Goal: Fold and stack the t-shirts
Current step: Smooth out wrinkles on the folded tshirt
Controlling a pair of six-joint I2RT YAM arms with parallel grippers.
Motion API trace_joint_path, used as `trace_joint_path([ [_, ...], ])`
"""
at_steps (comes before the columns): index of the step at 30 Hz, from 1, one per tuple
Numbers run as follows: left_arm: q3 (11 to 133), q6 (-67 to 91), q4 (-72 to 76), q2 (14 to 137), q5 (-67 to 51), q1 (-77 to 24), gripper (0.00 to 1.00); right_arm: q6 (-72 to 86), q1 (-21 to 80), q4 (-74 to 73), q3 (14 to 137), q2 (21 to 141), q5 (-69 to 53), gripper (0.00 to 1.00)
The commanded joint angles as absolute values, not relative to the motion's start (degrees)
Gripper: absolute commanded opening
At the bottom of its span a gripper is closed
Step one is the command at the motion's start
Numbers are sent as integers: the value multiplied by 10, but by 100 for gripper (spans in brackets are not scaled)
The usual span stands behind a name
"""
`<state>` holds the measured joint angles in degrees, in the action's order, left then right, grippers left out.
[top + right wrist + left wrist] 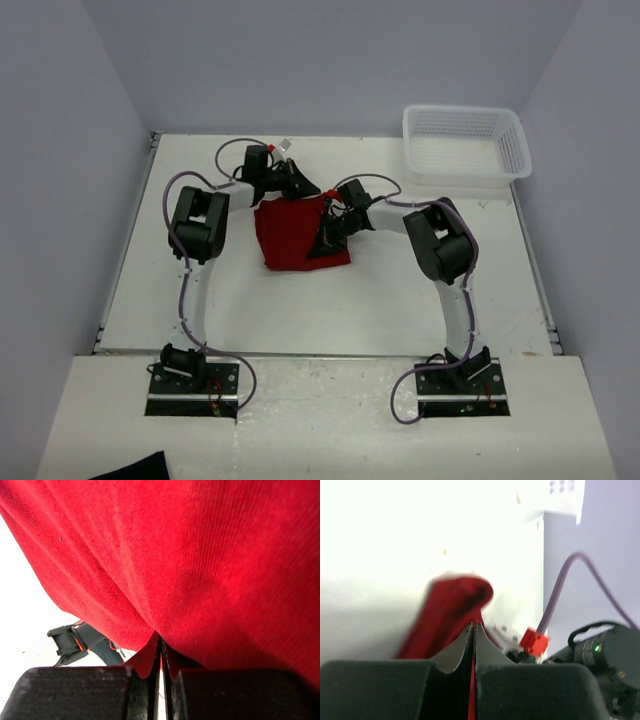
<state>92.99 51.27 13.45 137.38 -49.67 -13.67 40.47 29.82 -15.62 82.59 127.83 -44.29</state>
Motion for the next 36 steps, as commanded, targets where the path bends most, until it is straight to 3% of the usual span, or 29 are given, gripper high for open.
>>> trace_joint_path([
  [1, 995, 506, 136, 1396, -524, -102, 0, 424, 315, -153, 789, 1275, -423, 0],
  [10, 1041, 483, 102, 1408, -539, -70, 0, 400, 315, -148, 761, 1240, -424, 0],
  [23, 777, 418, 17, 1006, -447, -106, 0, 328, 354, -224, 800, 1071, -355, 0],
  [26, 712, 396, -23, 942, -412, -136, 0, 314, 353, -266, 834, 1050, -324, 18],
  [28, 682, 388, -43, 917, -378, -162, 0, 286, 343, -329, 896, 1069, -288, 23],
  [29, 654, 385, -45, 900, -372, -171, 0, 279, 338, -353, 917, 1094, -276, 22],
  [30, 641, 383, -48, 895, -354, -191, 0, 271, 335, -385, 938, 1106, -254, 7],
  [31, 629, 382, -55, 890, -345, -199, 0, 265, 331, -396, 967, 1119, -238, 0],
  [36, 561, 369, -76, 887, -295, -217, 0, 245, 326, -434, 1015, 1180, -178, 0],
])
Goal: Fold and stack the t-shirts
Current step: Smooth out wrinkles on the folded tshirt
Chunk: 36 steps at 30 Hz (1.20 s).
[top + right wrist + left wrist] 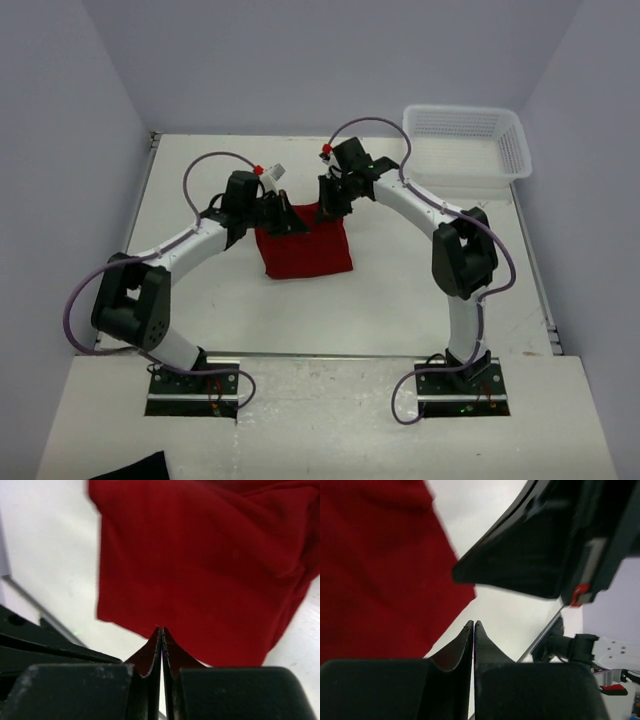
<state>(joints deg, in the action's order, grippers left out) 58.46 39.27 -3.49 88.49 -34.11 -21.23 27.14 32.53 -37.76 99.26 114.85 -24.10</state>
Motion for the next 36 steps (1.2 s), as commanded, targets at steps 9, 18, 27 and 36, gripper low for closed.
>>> trace_joint_path([
  [9, 541, 350, -83, 926, -271, -219, 0, 230, 314, -426, 1042, 1243, -195, 0],
  [18, 512, 365, -104, 963, -216, -221, 0, 229, 300, -434, 1092, 1295, -187, 0],
  [27, 531, 371, -199, 991, -153, -228, 0, 224, 286, -464, 1164, 1346, -179, 0],
  [36, 497, 358, -223, 947, -146, -236, 0, 241, 258, -500, 1234, 1391, -154, 0],
])
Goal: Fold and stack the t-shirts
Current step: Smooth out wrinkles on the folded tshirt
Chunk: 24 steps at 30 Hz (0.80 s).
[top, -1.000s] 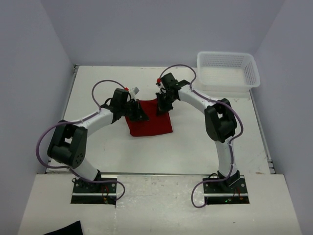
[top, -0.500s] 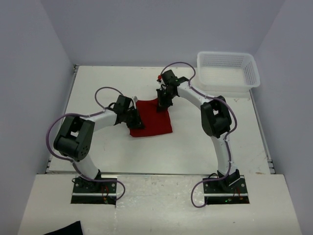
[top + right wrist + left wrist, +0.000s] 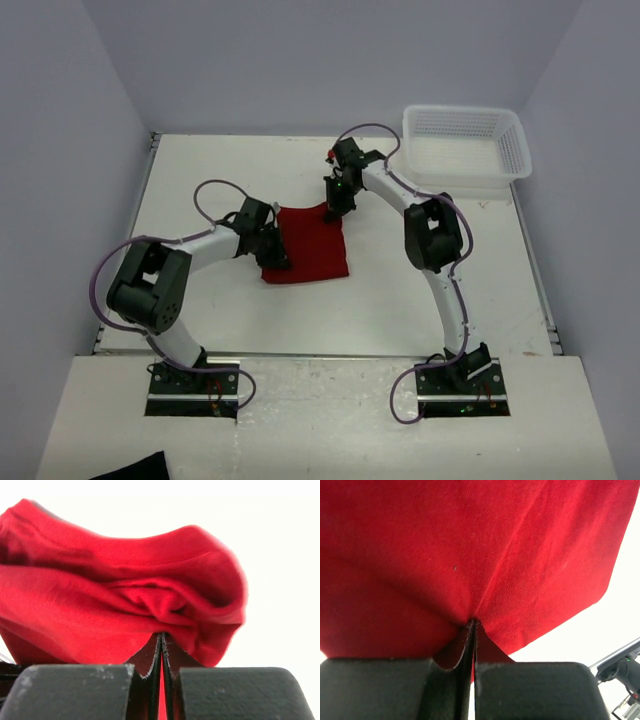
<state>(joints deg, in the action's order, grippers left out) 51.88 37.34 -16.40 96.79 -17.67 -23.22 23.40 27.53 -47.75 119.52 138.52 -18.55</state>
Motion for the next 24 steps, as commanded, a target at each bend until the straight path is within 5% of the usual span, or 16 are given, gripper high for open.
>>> trace_joint_path([
  [1, 492, 356, -225, 940, -142, -236, 0, 242, 256, -503, 1241, 1398, -153, 0],
  [14, 496, 352, -244, 917, -149, -236, 0, 219, 214, -567, 1368, 1453, -150, 0],
  [24, 533, 358, -277, 809, -101, -240, 0, 199, 215, -388, 1025, 1125, -191, 0],
])
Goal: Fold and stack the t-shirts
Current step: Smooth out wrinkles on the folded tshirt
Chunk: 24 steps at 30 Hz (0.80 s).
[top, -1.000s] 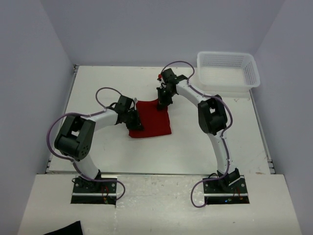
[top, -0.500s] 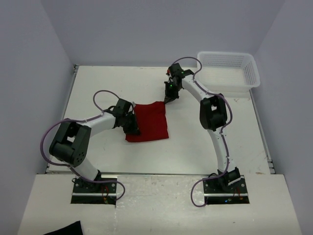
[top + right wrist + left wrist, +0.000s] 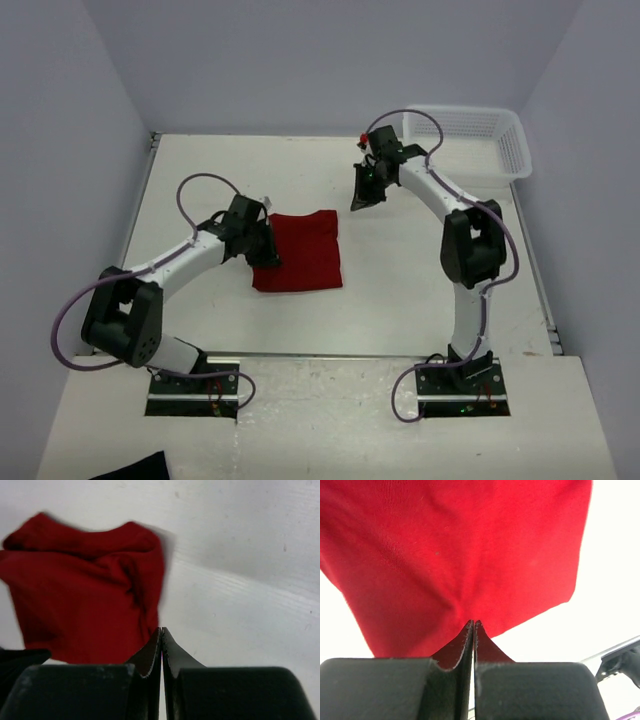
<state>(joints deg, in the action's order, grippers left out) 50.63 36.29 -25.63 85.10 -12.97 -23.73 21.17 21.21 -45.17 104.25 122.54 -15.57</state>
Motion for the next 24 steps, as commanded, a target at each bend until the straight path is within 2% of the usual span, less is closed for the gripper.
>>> trace_joint_path([
  [1, 534, 360, -280, 803, -97, -240, 0, 200, 215, -384, 1013, 1102, -209, 0],
  [5, 518, 394, -295, 777, -77, -240, 0, 221, 222, -353, 926, 1071, -304, 0],
  [11, 481, 432, -316, 768, -65, -241, 0, 248, 255, -281, 826, 1058, -366, 0],
  [18, 458, 454, -336, 767, -42, -241, 0, 273, 286, -238, 800, 1109, -398, 0],
  [24, 448, 476, -354, 794, -10, -241, 0, 310, 301, -221, 795, 1137, -366, 0],
])
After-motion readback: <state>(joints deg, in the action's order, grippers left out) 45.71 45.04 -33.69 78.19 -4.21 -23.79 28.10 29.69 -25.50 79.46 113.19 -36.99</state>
